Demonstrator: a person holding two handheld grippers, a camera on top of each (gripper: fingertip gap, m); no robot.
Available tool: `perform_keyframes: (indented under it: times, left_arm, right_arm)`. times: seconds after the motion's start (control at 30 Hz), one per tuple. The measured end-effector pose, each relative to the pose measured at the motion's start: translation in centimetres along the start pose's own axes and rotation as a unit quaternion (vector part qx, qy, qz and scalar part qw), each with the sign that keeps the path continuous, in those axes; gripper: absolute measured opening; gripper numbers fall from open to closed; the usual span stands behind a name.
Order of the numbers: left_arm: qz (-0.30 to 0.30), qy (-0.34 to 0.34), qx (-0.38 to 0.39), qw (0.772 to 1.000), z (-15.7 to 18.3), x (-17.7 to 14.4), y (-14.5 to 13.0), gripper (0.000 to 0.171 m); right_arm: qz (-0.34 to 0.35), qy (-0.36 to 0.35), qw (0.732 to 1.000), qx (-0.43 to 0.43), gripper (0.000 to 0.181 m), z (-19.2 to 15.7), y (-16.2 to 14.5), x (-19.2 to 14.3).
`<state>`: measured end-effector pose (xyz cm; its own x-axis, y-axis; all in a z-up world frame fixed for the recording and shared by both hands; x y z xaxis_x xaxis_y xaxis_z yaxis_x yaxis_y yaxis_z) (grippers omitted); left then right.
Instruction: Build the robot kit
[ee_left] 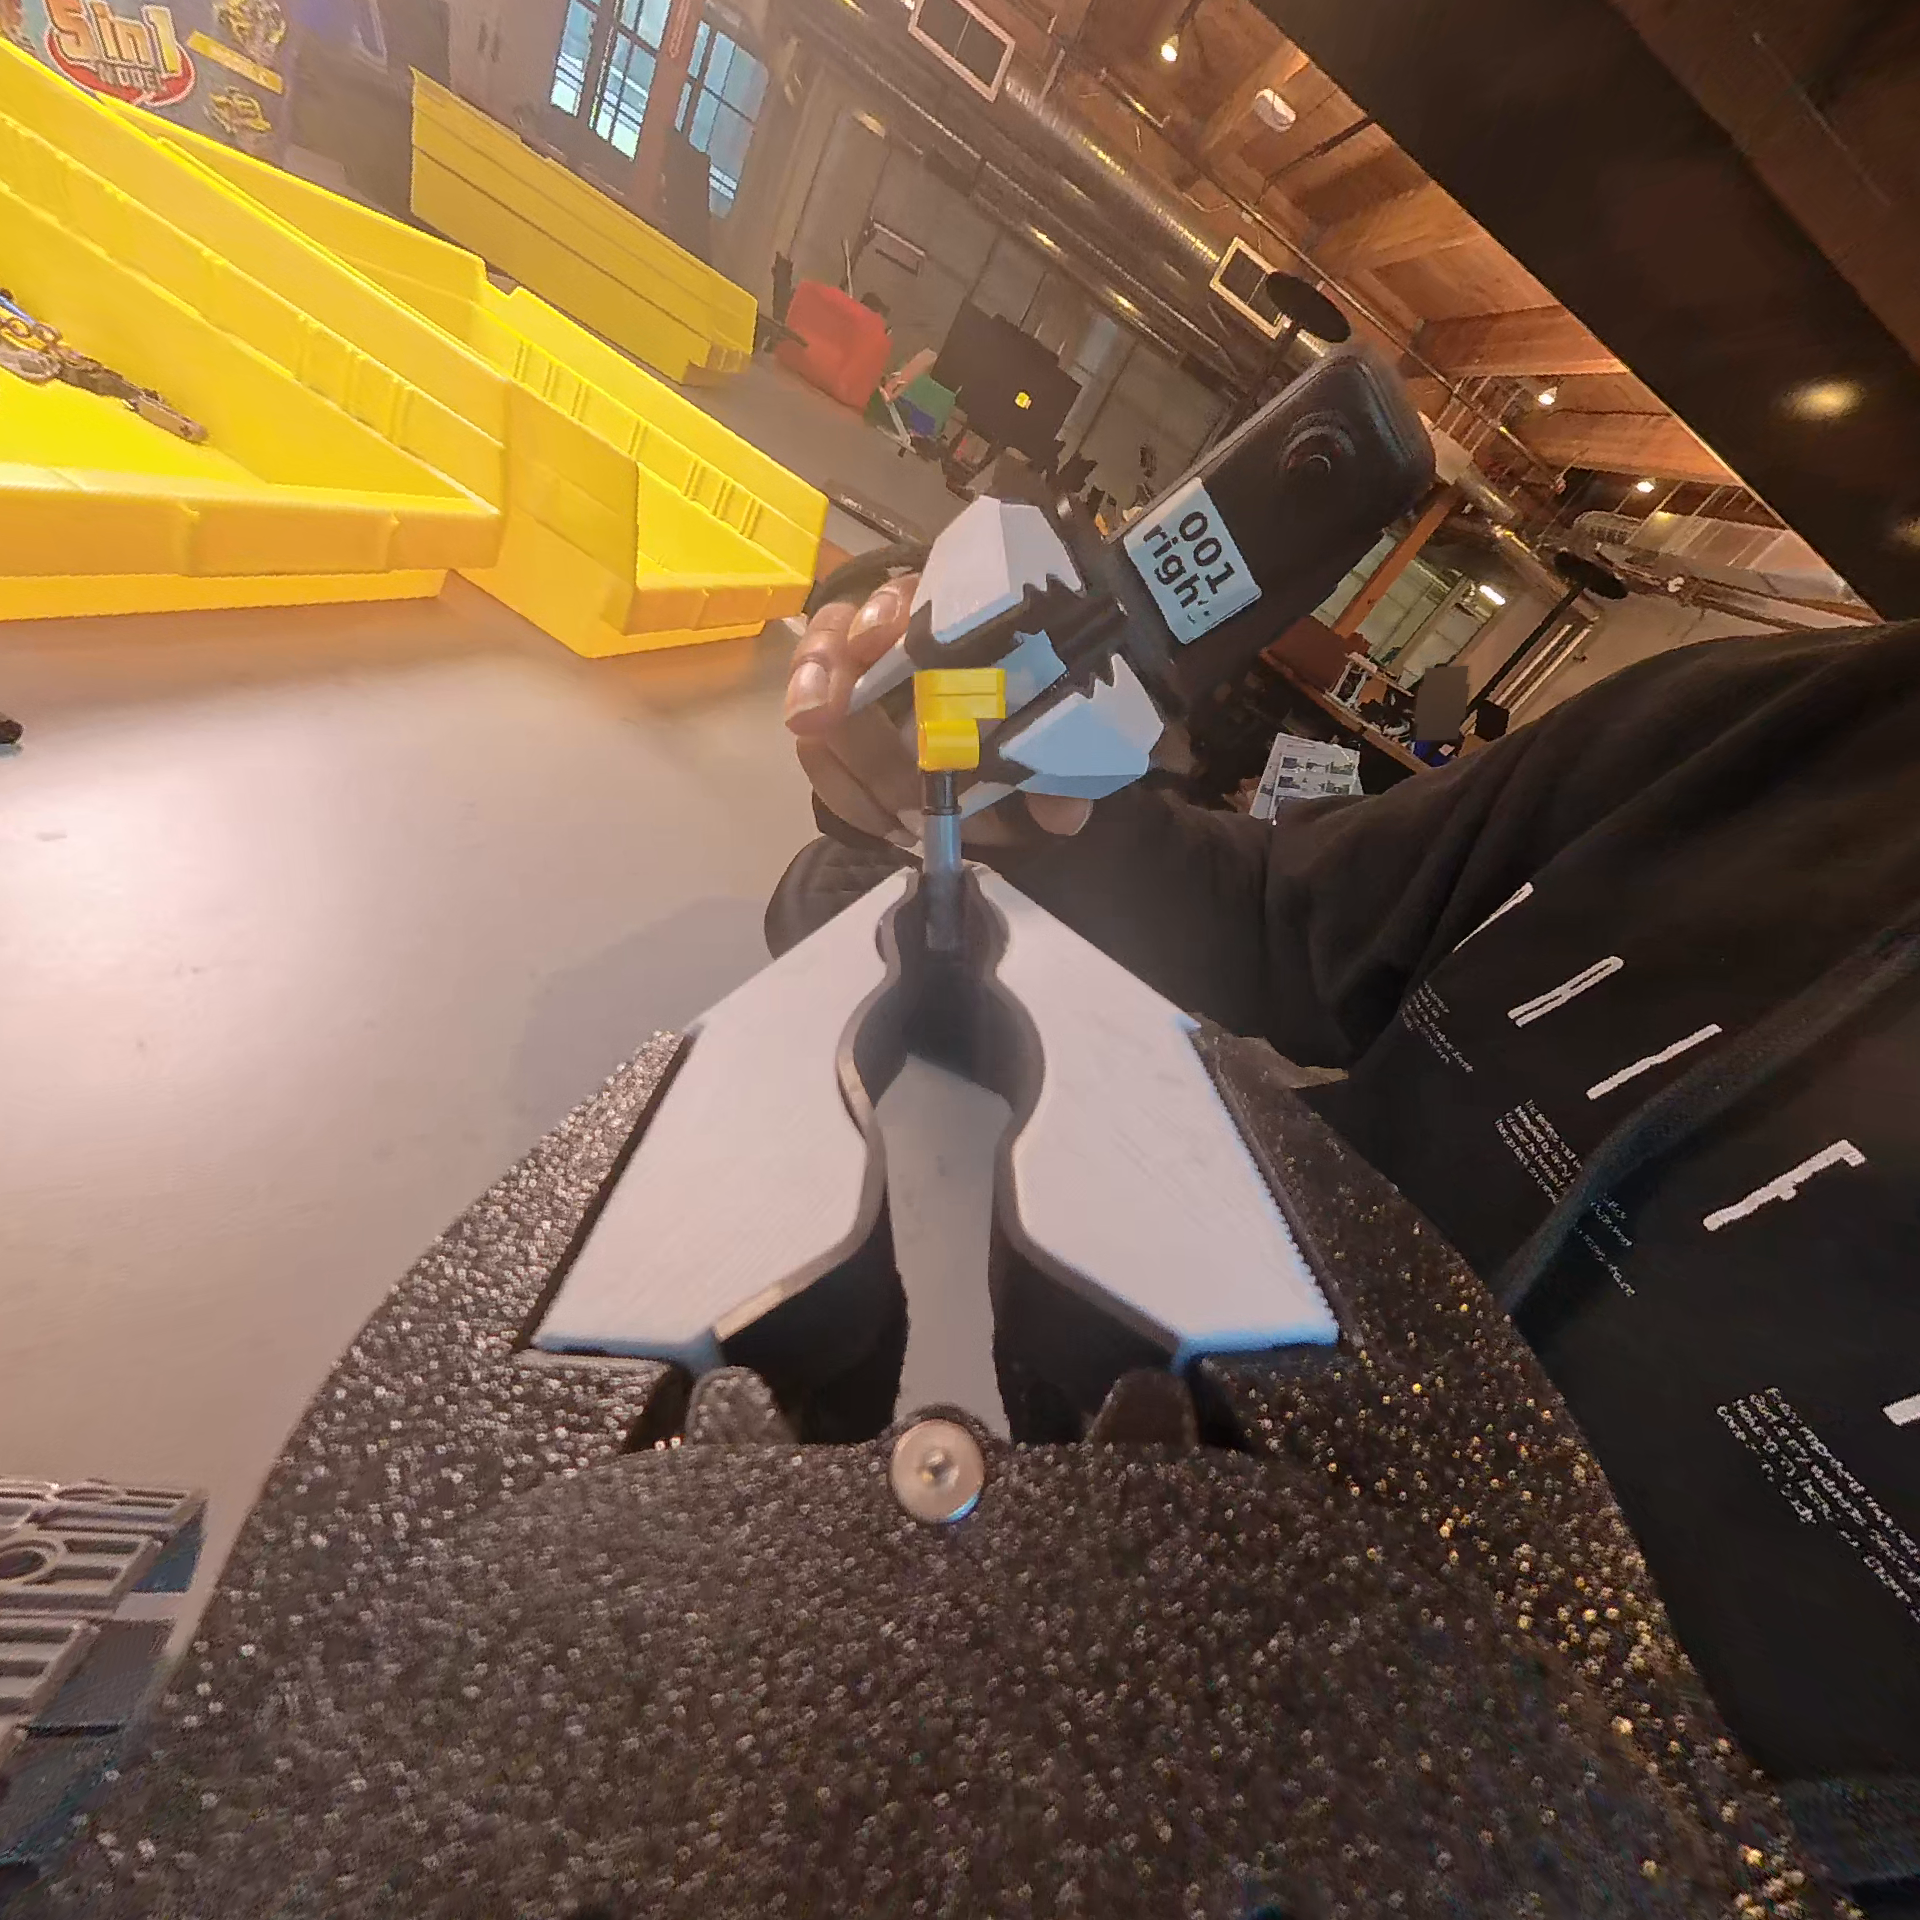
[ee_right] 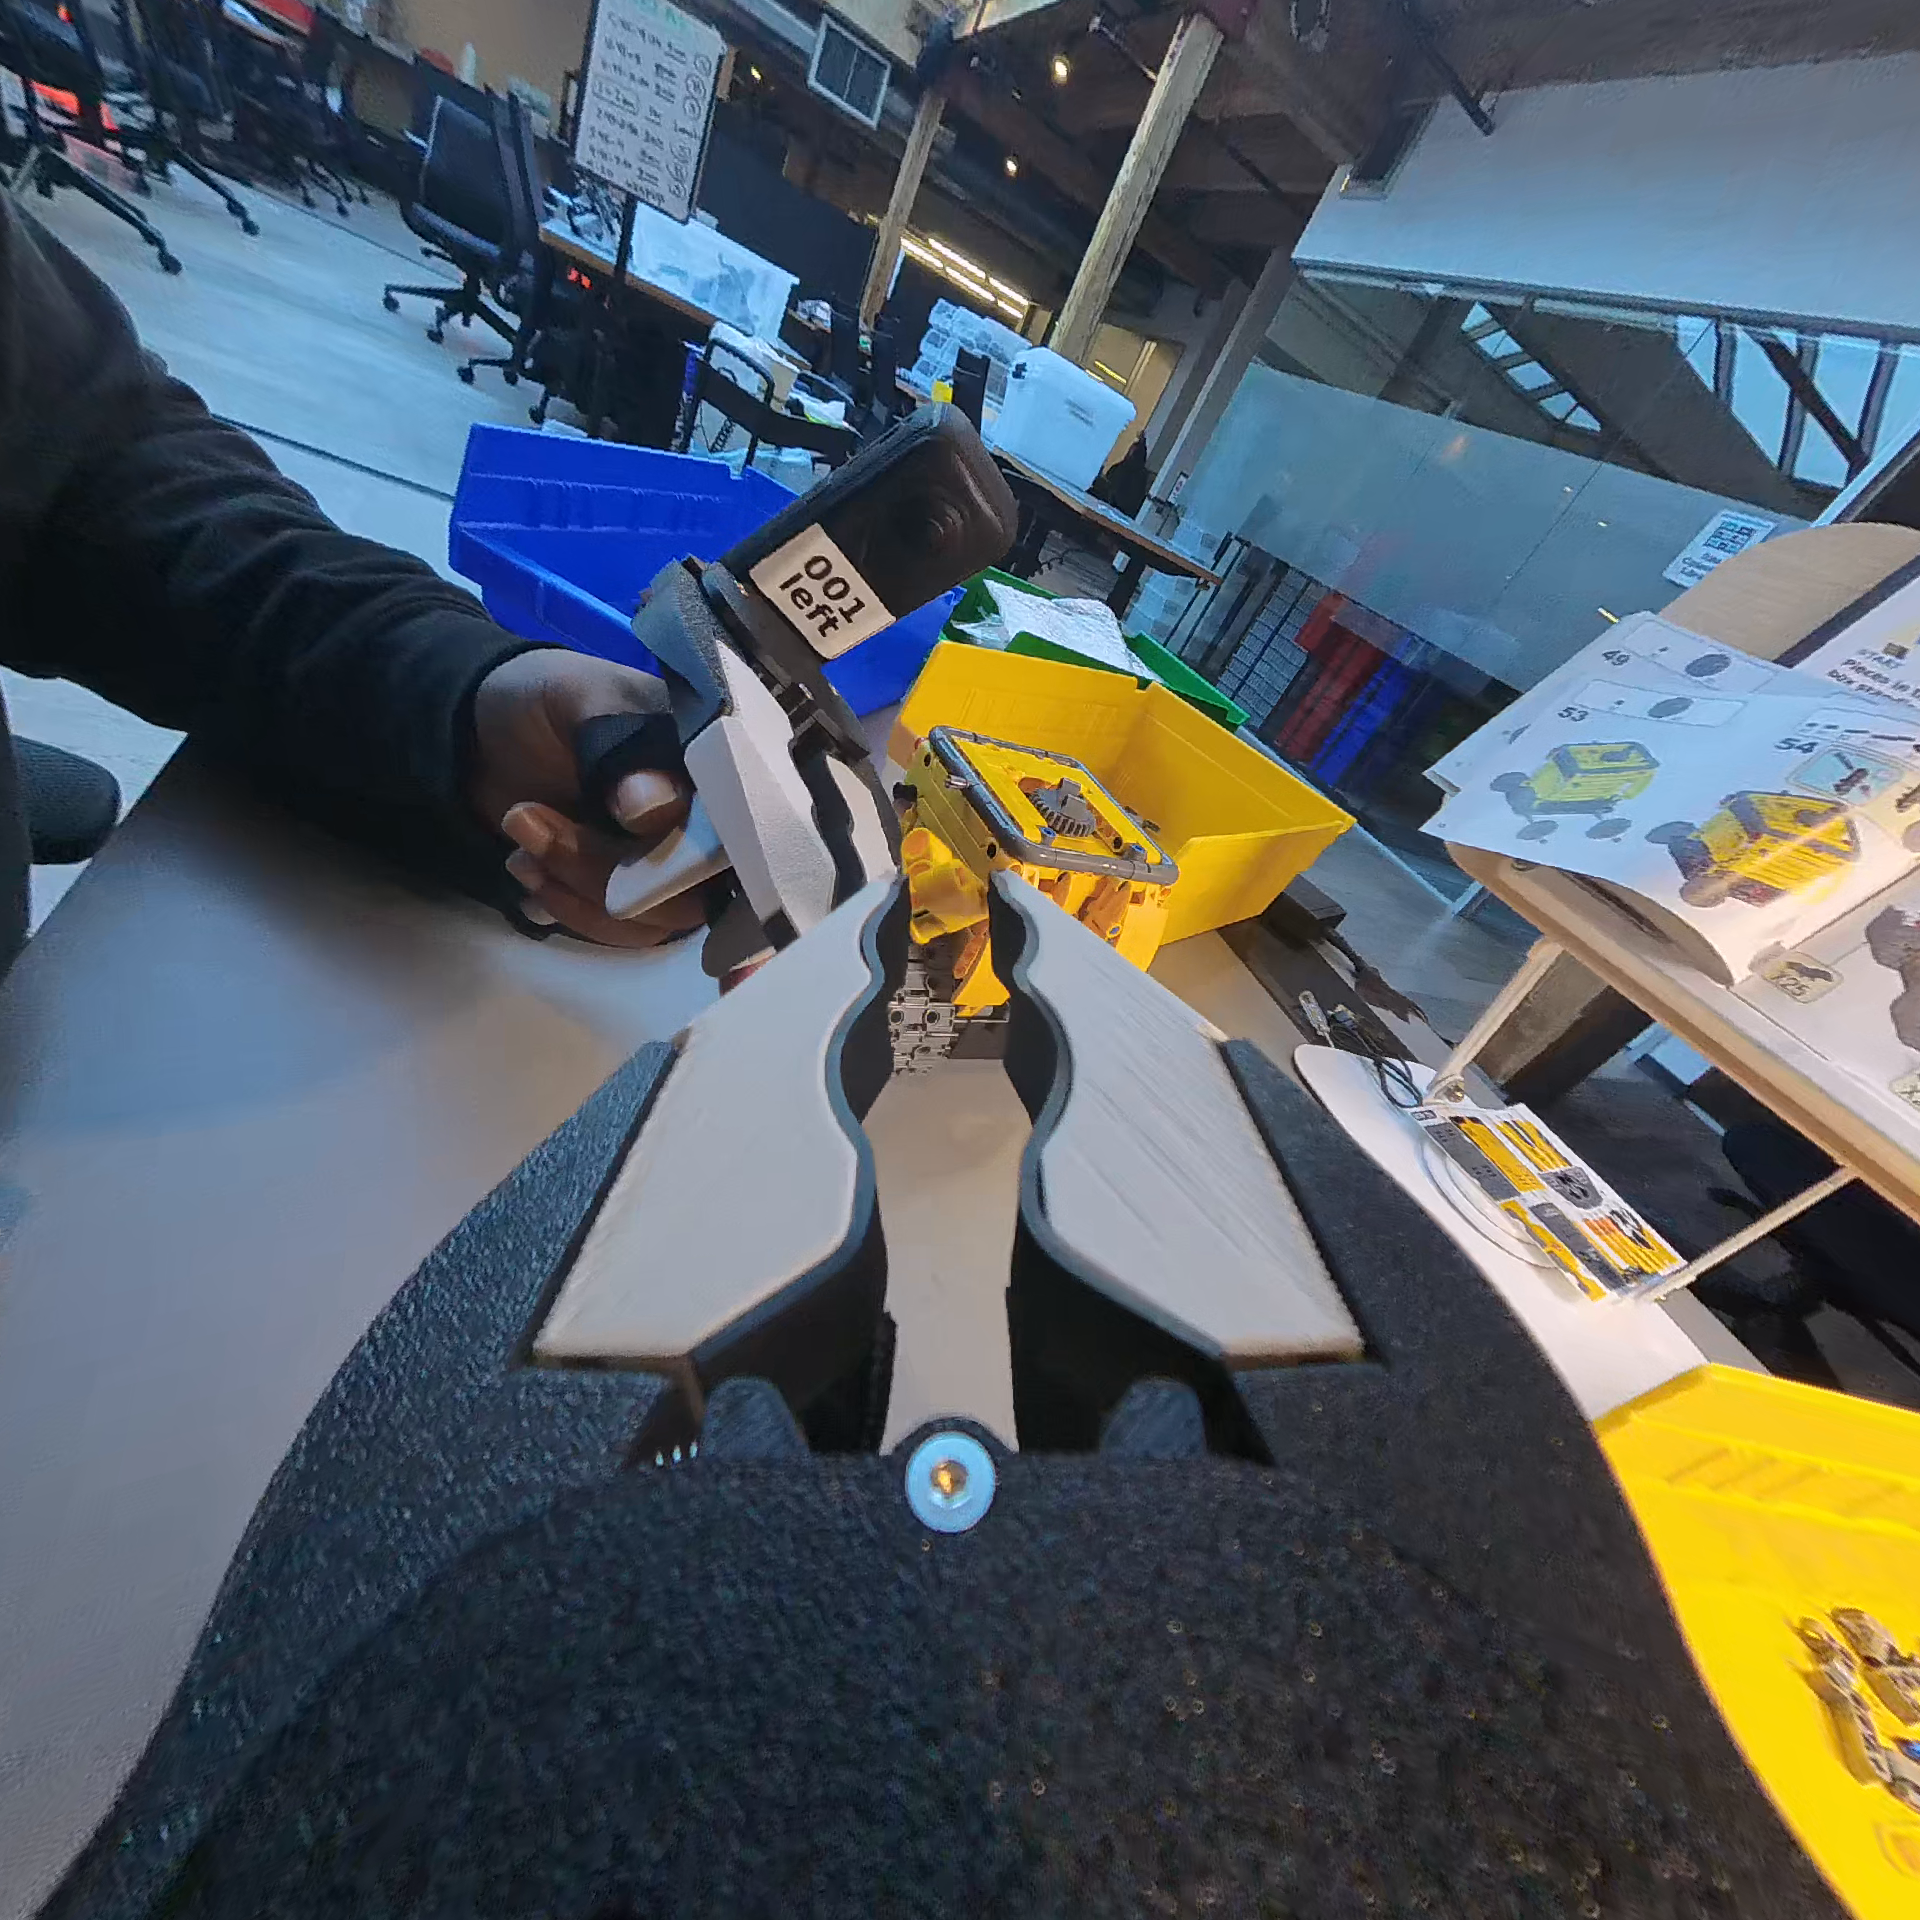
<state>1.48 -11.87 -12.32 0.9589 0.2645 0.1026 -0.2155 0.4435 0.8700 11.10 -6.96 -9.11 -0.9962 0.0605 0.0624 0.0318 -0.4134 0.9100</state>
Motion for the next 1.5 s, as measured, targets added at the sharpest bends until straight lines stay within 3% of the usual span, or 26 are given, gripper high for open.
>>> perform_keyframes:
  times: [0.3,0.6,0.73,0.87,1.07,1.27,1.4,1.5]
  left_arm:
    - [-0.024,0.01,-0.001,1.0,-0.4,0.1,-0.6,0.005]
    - [-0.053,0.032,-0.001,0.998,-1.2,0.1,-1.3,0.005]
    - [-0.141,0.094,0.064,0.983,-2.1,0.0,-2.0,0.006]
    - [-0.219,0.142,0.117,0.958,-2.9,-0.4,-2.7,0.006]
    - [-0.271,0.162,0.131,0.94,-3.7,-0.2,-3.6,0.006]
    - [-0.26,0.157,0.143,0.942,-3.7,-0.2,-3.4,0.006]
    - [-0.259,0.153,0.146,0.942,-3.7,-0.3,-3.4,0.006]
    - [-0.277,0.155,0.157,0.935,-3.8,0.0,-3.8,0.006]
  right_arm:
    - [-0.021,0.0,0.999,-0.046,0.01,-0.3,-0.7,0.0]
    - [-0.028,0.007,0.999,-0.028,0.01,-0.4,-2.2,-0.1]
    - [-0.055,0.037,0.998,-0.019,0.012,-0.6,-3.5,0.4]
    - [-0.085,0.115,0.99,-0.017,0.019,-0.5,-4.5,0.6]
    - [-0.128,0.208,0.97,-0.001,0.022,-0.8,-5.9,1.7]
    - [-0.132,0.199,0.971,0.015,0.009,-0.3,-6.5,1.0]
    - [-0.137,0.197,0.971,0.005,0.01,-0.3,-7.0,0.5]
    - [-0.152,0.199,0.968,-0.01,0.022,-0.7,-7.4,0.6]
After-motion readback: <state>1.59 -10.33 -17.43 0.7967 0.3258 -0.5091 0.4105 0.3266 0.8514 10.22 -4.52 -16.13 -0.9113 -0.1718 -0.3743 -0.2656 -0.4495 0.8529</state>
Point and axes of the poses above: each gripper's, where its closed fingertips meet, x out along the fingers, y out of its top, z = x × y across the jaws, the point moved 6 cm from there along -x, back along the fingers, and after that the axes turned 13 degrees about -y, right-handed, at the moved point
